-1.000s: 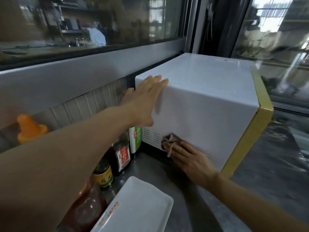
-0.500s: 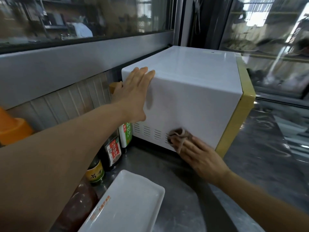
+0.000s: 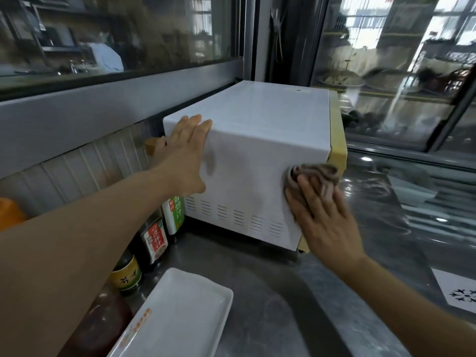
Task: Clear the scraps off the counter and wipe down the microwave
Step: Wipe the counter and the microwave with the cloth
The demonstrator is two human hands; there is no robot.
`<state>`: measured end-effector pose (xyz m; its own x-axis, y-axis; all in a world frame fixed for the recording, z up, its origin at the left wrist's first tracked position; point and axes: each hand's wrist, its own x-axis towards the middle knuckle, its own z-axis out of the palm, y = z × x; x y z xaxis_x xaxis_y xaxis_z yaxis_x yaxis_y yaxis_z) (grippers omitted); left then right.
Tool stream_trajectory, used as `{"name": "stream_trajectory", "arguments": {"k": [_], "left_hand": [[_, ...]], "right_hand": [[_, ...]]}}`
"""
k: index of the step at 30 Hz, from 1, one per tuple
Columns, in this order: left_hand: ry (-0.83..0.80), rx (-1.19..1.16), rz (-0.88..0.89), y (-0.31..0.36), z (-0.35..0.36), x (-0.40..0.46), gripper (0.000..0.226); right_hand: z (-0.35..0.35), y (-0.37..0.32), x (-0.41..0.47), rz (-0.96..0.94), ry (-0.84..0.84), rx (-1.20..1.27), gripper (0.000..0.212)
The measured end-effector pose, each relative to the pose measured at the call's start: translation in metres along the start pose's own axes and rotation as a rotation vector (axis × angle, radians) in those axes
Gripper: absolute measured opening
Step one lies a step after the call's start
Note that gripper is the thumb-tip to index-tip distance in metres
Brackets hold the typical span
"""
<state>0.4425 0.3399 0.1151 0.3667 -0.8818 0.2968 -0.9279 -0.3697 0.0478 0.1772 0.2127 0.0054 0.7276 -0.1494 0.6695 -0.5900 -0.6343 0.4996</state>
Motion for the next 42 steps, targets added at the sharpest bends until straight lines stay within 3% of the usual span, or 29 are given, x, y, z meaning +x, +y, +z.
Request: {"name": "stream_trajectory", "arguments": {"k": [2,5,9,14,16,18,21,22,25,26,28,31,34,38,42], "left_hand": [[-0.02,0.001,-0.003,0.0,-0.004,0.0,0.125],[-0.016,0.011,-0.005,0.006,-0.01,-0.004,0.122],[0.043,0.072,0.129,0.028,-0.007,-0.015,0.121],[0.088,0.058,0.146,0.045,0.004,-0.013,0.117],[0.135,0.046,0.129,0.047,0.011,-0.012,0.118],[0.189,0.006,0.127,0.049,0.019,-0.011,0.118],[0.256,-0.018,0.117,0.051,0.029,-0.007,0.118],[0.27,-0.015,0.115,0.051,0.031,-0.006,0.119],[0.298,-0.002,0.122,0.05,0.036,-0.003,0.122],[0.305,0.003,0.123,0.05,0.036,-0.003,0.122],[0.303,0.003,0.119,0.05,0.036,-0.003,0.122],[0.272,0.014,0.115,0.05,0.033,-0.006,0.123],[0.246,0.024,0.121,0.05,0.03,-0.007,0.123],[0.264,0.032,0.117,0.049,0.034,-0.006,0.123],[0.293,0.023,0.125,0.048,0.038,-0.003,0.122]], "right_hand": [[0.007,-0.009,-0.023,-0.076,-0.067,-0.035,0.066],[-0.001,-0.005,-0.03,-0.016,-0.078,-0.029,0.065],[-0.027,0.016,0.011,0.221,0.076,-0.018,0.078],[-0.029,0.017,0.035,0.45,0.251,0.272,0.068],[-0.022,0.004,0.03,0.557,0.239,0.396,0.066],[-0.008,-0.008,0.018,0.494,0.202,0.405,0.06],[0.013,-0.029,-0.011,0.461,0.065,0.405,0.033],[0.017,-0.037,-0.024,0.488,0.02,0.443,0.035],[0.029,-0.051,-0.063,0.358,-0.144,0.442,0.082],[0.032,-0.051,-0.069,0.351,-0.17,0.463,0.087],[0.027,-0.049,-0.064,0.421,-0.179,0.528,0.073],[0.009,-0.031,-0.029,0.442,-0.047,0.578,0.049],[-0.005,-0.01,0.005,0.396,0.093,0.478,0.055],[-0.004,-0.013,0.012,0.508,0.162,0.479,0.073],[0.02,-0.038,-0.013,0.492,0.082,0.475,0.084]]}}
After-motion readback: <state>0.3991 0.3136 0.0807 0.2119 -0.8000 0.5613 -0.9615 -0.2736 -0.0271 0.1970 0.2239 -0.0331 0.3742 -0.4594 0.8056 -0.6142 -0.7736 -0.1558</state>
